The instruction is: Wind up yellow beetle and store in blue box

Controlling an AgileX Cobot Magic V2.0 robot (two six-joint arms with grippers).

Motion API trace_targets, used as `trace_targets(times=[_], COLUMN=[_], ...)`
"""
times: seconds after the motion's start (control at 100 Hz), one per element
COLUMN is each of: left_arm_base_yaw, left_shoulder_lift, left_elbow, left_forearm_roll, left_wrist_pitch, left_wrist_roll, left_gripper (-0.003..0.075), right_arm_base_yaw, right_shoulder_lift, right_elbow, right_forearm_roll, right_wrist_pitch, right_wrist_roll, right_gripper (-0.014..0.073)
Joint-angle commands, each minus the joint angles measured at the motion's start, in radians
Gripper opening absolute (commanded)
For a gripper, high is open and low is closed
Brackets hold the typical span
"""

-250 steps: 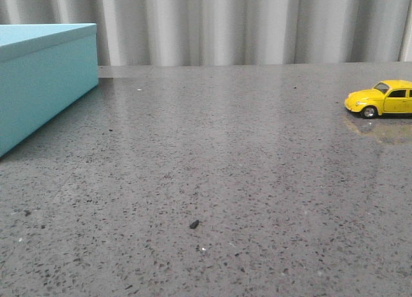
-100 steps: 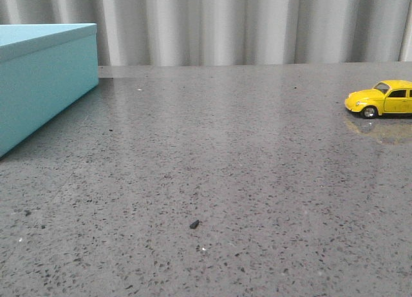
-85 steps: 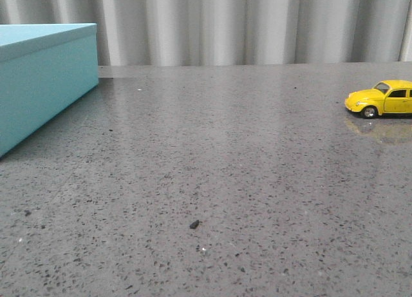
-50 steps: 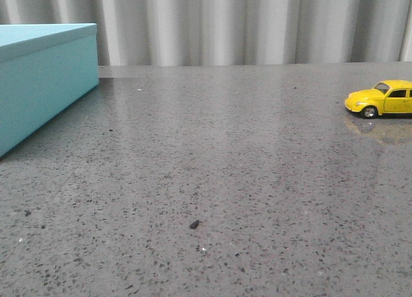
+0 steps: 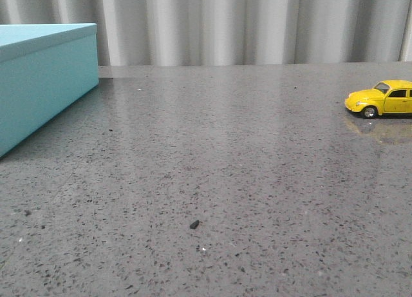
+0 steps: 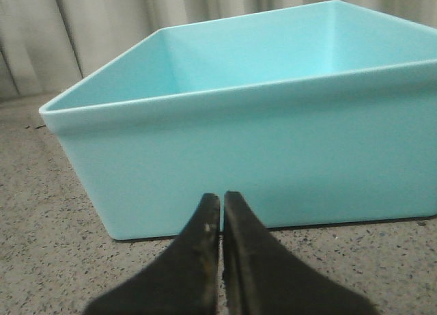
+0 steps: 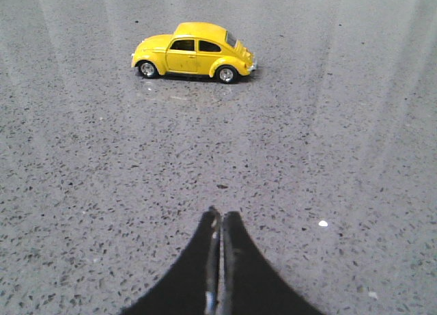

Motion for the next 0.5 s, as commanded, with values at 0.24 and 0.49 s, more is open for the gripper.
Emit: trace_targets(times=[0.24,0.49], left_arm_base_yaw=[-0.002,-0.002], left_shoulder_lift=[-0.032,-0.032], left_elbow=[0.026,0.026], left_forearm_roll=[-0.011,-0.022], left_wrist_pitch=[-0.105,-0.237], left_wrist_roll=[-0.012,-0.012], left_gripper=[-0.0021,-0.0021], right_arm_base_yaw=[-0.001,-0.001], right_shoulder_lift=[-0.019,-0.019], right_elbow=[0.023,0.023], right_forearm_roll=[-0.012,-0.012], right_wrist_pitch=[-0.212,-0.327], right_wrist_roll=[-0.004,-0.004], right_gripper=[-0.0061,-0.0061])
